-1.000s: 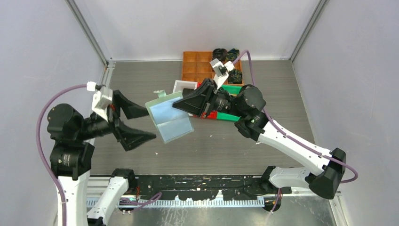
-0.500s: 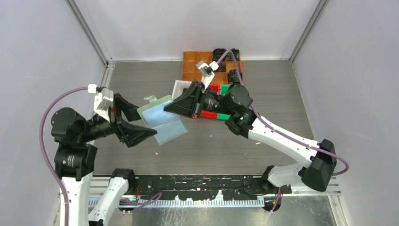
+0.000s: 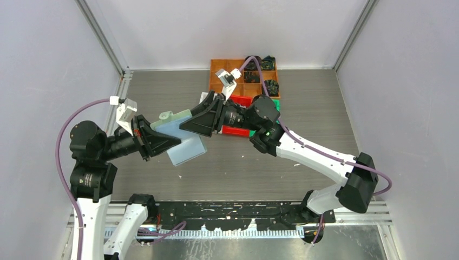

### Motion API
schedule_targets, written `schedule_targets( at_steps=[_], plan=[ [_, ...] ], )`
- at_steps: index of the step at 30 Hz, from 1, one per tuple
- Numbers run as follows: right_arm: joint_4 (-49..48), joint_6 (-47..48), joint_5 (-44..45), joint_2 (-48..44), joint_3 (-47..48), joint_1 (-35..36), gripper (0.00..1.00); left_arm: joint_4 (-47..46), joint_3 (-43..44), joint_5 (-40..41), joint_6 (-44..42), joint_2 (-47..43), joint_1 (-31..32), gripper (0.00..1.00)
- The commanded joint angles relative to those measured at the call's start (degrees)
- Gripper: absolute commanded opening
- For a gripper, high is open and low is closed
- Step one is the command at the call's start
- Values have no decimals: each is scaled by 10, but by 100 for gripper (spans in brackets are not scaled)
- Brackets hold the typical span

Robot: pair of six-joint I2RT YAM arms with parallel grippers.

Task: Take the credit cards out of the card holder
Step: Open the card holder at the center of the board.

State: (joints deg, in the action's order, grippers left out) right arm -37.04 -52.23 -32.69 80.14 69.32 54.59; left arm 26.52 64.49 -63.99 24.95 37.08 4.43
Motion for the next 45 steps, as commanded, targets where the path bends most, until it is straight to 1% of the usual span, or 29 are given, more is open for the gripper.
schedule_targets(
  at_steps=[1,3,6,9,11,16,20,23,31,33,36,39,41,45],
  plan=[
    [-48,19,9,-32,-4,-1,67,-27,34,2,17,2,0,1],
    [-44,32,4,-54,-35,-8,72,-41,43,-7,52,8,0,0],
    [-37,49,-10,-91,-85,-25,76,-82,45,-12,114,13,0,0],
    [-32,70,-18,-134,-144,-34,78,-122,46,-15,173,17,0,0],
    [-30,84,-24,-157,-174,-35,79,-131,52,-14,202,24,0,0],
    [-39,87,-51,-178,-201,-36,79,-160,63,-14,258,46,0,0],
    [-44,86,-56,-176,-197,-35,79,-165,75,-11,273,55,0,0],
    [-44,87,-54,-168,-187,-35,77,-165,79,-8,280,57,0,0],
    [-25,95,0,-152,-162,-35,68,-162,87,-12,292,57,0,0],
    [-28,92,5,-148,-157,-35,67,-163,87,-12,291,56,0,0],
    [-47,83,-23,-141,-153,-34,68,-162,87,-15,290,56,0,0],
    [-48,85,-83,-141,-150,-34,71,-164,87,-15,289,55,0,0],
    [-35,90,-116,-143,-145,-34,72,-164,87,-16,289,56,0,0],
    [2,110,-141,-155,-138,-34,72,-165,88,-17,289,56,0,0]
  ],
)
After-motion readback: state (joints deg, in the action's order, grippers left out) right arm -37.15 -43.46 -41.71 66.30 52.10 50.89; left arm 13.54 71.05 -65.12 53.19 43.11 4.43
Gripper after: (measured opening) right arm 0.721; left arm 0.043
